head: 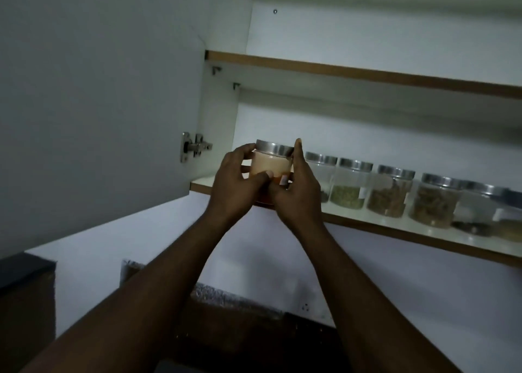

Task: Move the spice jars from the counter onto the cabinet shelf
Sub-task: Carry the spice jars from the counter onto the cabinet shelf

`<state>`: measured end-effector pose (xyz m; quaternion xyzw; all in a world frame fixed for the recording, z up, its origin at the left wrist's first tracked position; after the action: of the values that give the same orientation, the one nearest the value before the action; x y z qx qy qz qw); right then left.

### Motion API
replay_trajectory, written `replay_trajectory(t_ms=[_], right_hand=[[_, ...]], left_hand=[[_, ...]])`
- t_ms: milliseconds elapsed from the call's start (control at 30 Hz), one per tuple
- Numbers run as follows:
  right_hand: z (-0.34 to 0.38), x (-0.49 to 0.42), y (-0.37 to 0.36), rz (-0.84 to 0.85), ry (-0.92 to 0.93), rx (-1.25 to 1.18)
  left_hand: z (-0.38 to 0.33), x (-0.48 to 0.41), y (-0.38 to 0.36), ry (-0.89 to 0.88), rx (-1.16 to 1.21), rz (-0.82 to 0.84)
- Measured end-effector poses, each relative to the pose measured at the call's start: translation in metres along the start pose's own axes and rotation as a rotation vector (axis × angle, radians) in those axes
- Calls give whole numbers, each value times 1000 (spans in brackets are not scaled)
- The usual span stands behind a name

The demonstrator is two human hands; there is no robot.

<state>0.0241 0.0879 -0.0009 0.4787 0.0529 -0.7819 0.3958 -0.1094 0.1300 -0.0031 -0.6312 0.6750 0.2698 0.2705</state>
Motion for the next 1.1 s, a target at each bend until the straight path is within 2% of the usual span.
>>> replay_trajectory(t_ms=[233,367,567,733,833,967,1100], right_hand=[[-39,-39,-9,87,-55,309],[-47,-39,-16,22,-62,465],[-42,-37,-19,36,-110,577],[-38,-35,-17,0,-129,573],[-36,-26,-14,-50,-74,537],[-39,1,2,-110,18,351],[-63,74,37,-101,188,163]], left_hand=[[35,-42,-40,142,-177,-2],[51,-45,-57,124,-392,-37],[60,-43,-67,86,-579,-65],[59,-45,-65,124,-538,-32],[54,-36,-60,101,-481,-16],[42,-5,-60,-20,-401,-75],[48,65,-72,-267,-449,-86]])
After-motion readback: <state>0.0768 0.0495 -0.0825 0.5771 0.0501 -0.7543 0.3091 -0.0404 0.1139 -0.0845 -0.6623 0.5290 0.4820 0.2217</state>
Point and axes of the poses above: each hand's wrist, its own x-axis away from the middle knuckle, its own y-axis out of the back of the hand, z = x × y, the point moved 1 cm from there along -x, towards the middle knuckle, and after that the axes turned 2 degrees about y, right-handed, at the moved point
